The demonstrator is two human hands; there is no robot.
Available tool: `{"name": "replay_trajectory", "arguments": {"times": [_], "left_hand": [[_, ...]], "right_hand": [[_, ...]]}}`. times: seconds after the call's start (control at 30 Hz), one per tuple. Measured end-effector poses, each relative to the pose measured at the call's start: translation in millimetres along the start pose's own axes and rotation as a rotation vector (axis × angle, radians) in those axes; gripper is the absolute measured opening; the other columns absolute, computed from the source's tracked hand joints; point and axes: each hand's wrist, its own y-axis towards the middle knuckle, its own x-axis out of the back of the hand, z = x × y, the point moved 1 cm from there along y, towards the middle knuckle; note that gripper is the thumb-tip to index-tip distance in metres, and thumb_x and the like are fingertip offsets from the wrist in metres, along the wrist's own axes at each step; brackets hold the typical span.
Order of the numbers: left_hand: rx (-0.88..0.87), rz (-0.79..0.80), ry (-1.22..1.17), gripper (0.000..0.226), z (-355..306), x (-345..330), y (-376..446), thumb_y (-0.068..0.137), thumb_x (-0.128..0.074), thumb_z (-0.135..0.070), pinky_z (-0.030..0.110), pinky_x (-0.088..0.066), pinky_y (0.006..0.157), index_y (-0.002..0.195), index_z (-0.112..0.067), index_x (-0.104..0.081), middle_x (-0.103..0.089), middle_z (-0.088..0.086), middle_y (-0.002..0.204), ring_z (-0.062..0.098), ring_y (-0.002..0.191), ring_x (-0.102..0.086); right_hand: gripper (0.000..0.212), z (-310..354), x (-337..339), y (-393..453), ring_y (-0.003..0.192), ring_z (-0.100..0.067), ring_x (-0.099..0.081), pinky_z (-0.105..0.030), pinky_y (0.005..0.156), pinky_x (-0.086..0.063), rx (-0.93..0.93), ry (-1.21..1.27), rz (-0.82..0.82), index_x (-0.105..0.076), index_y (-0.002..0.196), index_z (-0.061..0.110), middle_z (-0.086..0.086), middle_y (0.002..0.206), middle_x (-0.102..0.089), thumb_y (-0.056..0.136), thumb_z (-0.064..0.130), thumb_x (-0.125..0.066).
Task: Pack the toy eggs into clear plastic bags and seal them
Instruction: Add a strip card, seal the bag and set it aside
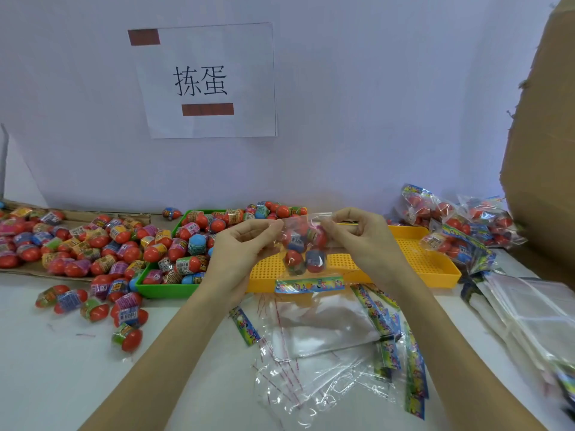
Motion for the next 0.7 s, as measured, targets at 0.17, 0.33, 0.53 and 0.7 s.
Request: {"name": "replay_trajectory", "arguments": {"times": [0.17, 0.33, 0.53, 0.7], "left_hand": [[0.121, 0.134, 0.048, 0.047, 2.7, -3.4, -0.4, 0.083, -0.080, -0.047, 0.026, -0.062, 0.084, 0.111, -0.010, -0.082, -0.081, 0.007, 0.109, 0.018, 0.096, -0.078], [0.179, 0.156, -0.072, 0.041, 4.5, -1.8, 0.6, 0.069, -0.087, -0.040, 0.026, -0.062, 0.083, 0.102, -0.015, -0.086, -0.081, 0.010, 0.107, 0.015, 0.090, -0.077], [0.186, 0.108, -0.157, 0.031, 3.8, -4.2, 1.0, 0.082, -0.079, -0.035, 0.027, -0.060, 0.086, 0.106, -0.018, -0.086, -0.081, 0.003, 0.106, 0.009, 0.084, -0.072], [0.103, 0.092, -0.174, 0.037, 2.2, -6.8, -0.3, 0.090, -0.076, -0.031, 0.043, -0.050, 0.104, 0.121, -0.011, -0.081, -0.077, 0.011, 0.122, 0.022, 0.105, -0.066]], "right_hand": [[0.032, -0.1, -2.9, 0.5, 0.083, -0.024, -0.080, -0.031, 0.069, -0.064, 0.021, 0.044, -0.065, -0.068, 0.097, 0.003, -0.011, 0.081, -0.080, 0.088, 0.033, -0.072], [0.040, 2.3, -2.7, -0.9, 0.092, -0.020, -0.079, -0.032, 0.078, -0.065, -0.013, 0.067, -0.003, -0.072, 0.110, 0.007, -0.008, 0.090, -0.081, 0.089, 0.041, -0.072], [0.028, 2.6, -4.8, -2.4, 0.095, -0.027, -0.078, -0.033, 0.079, -0.064, -0.122, 0.233, 0.041, -0.073, 0.096, 0.008, -0.018, 0.100, -0.080, 0.087, 0.033, -0.080], [0.026, 5.8, -2.0, -3.7, 0.095, -0.022, -0.077, -0.025, 0.080, -0.060, -0.127, 0.363, 0.037, -0.082, 0.100, 0.009, -0.016, 0.107, -0.080, 0.087, 0.031, -0.078]]}}
